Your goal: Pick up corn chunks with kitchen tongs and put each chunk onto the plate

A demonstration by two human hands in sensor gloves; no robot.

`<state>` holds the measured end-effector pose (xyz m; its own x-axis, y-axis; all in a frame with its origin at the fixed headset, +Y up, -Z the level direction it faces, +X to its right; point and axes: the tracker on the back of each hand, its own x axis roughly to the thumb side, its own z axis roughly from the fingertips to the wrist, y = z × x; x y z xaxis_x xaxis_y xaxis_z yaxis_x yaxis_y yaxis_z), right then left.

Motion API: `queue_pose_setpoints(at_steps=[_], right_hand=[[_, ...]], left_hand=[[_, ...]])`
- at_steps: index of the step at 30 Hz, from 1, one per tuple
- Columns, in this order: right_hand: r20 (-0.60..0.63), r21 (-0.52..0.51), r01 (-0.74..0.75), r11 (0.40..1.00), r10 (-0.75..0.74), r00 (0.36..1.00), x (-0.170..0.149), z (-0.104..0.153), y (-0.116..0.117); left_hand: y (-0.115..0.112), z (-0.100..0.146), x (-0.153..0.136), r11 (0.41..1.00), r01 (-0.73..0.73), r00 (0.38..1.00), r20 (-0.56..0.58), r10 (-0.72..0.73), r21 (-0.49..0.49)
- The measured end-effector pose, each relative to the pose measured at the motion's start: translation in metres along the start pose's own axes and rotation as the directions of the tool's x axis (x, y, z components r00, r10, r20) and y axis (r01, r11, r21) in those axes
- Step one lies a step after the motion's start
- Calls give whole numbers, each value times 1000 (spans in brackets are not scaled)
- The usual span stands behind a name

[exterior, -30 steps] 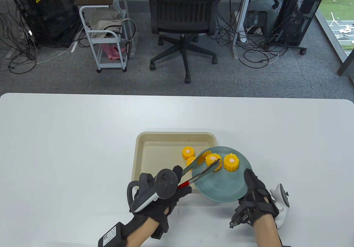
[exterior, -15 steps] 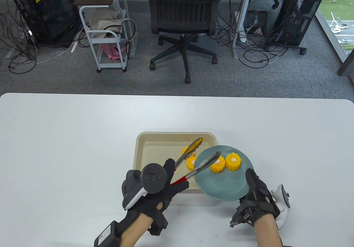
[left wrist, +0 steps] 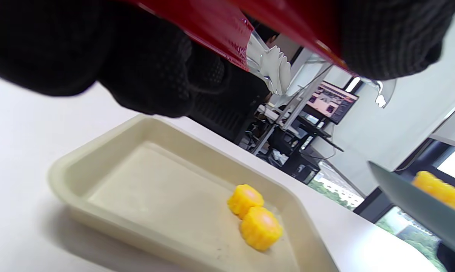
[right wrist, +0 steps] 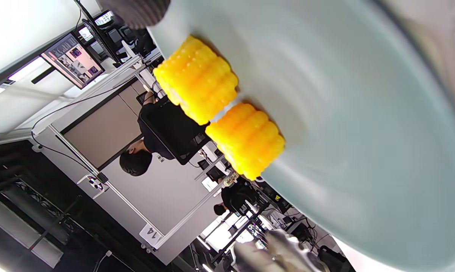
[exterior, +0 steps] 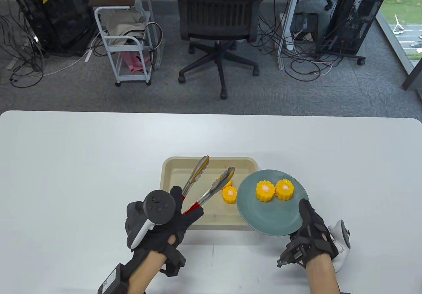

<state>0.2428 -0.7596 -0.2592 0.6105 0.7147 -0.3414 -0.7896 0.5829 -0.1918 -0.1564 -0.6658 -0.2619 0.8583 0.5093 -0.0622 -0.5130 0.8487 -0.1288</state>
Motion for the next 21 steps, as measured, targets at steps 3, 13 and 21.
queue_pose_setpoints(at_steps=[3,13,21], right_hand=[[4,2,3,1000,-3,1000,1,1,0],[2,17,6,1000,-6,1000,1,1,0],[4,21,8,1000,-8,1000,1,1,0]], left_hand=[[-8,-2,-11,998,40,997,-70,-43,-48],[-49,-7,-3,956,238,960,-106,-258,-174],[-83,-20,22,891,386,904,-97,-417,-240]])
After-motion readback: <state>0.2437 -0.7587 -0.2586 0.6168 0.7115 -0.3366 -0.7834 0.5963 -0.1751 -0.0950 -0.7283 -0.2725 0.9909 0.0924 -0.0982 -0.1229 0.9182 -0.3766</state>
